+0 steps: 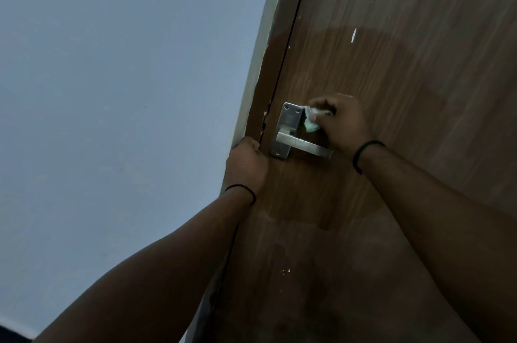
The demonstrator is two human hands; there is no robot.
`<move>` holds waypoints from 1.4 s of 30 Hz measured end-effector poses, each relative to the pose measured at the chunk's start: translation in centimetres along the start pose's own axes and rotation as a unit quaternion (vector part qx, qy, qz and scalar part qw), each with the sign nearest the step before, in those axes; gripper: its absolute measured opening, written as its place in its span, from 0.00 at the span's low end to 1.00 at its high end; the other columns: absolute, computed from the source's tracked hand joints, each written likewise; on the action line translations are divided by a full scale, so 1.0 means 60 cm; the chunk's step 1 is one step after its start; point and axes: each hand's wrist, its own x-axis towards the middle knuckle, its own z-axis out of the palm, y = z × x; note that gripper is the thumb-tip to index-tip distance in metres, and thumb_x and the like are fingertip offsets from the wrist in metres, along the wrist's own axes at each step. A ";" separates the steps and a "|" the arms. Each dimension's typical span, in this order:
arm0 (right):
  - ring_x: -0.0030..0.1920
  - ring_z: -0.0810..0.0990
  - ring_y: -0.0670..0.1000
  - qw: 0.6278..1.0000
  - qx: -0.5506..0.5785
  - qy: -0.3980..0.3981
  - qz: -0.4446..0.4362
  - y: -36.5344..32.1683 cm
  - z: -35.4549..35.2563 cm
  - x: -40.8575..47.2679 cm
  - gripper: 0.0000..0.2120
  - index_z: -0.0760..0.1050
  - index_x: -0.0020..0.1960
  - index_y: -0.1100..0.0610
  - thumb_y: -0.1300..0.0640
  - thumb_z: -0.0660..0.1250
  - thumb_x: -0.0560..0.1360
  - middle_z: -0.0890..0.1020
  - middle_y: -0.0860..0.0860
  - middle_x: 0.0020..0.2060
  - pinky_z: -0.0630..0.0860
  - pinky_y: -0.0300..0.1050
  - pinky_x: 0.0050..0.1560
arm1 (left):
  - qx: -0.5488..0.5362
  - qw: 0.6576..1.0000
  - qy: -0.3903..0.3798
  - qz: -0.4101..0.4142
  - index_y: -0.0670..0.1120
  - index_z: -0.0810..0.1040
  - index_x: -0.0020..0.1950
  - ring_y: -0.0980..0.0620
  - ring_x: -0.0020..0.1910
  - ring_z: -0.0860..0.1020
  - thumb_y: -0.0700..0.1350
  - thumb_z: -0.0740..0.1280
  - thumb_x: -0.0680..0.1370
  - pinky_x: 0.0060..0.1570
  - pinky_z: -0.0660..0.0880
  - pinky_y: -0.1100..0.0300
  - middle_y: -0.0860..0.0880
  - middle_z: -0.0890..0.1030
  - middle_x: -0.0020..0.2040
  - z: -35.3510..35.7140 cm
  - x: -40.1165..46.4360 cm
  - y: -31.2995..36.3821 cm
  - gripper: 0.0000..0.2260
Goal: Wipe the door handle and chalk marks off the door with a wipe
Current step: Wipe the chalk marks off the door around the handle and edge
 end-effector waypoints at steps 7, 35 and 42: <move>0.54 0.80 0.46 0.973 -0.153 -0.168 -0.050 -0.044 0.048 0.014 0.09 0.83 0.54 0.59 0.65 0.68 0.75 0.84 0.52 0.53 0.69 0.29 0.51 | 0.002 1.000 -0.003 0.005 0.44 0.78 0.55 0.52 0.44 0.75 0.39 0.61 0.78 0.44 0.72 0.59 0.46 0.81 0.49 -0.006 -0.011 0.019 0.08; 0.40 0.77 0.54 0.942 -0.224 0.098 -0.228 0.060 0.024 -0.116 0.04 0.82 0.47 0.61 0.62 0.69 0.76 0.81 0.55 0.40 0.68 0.39 0.43 | -0.310 0.948 -0.061 -0.031 0.51 0.84 0.45 0.52 0.31 0.76 0.57 0.47 0.84 0.35 0.74 0.58 0.46 0.84 0.39 -0.026 -0.017 0.042 0.27; 0.41 0.78 0.58 0.925 -0.248 0.071 -0.279 -0.007 0.101 -0.058 0.03 0.81 0.42 0.62 0.66 0.73 0.70 0.79 0.58 0.39 0.73 0.46 0.40 | -0.289 0.955 -0.059 -0.043 0.59 0.83 0.42 0.54 0.28 0.77 0.59 0.47 0.83 0.34 0.75 0.58 0.44 0.82 0.34 -0.023 -0.010 0.027 0.25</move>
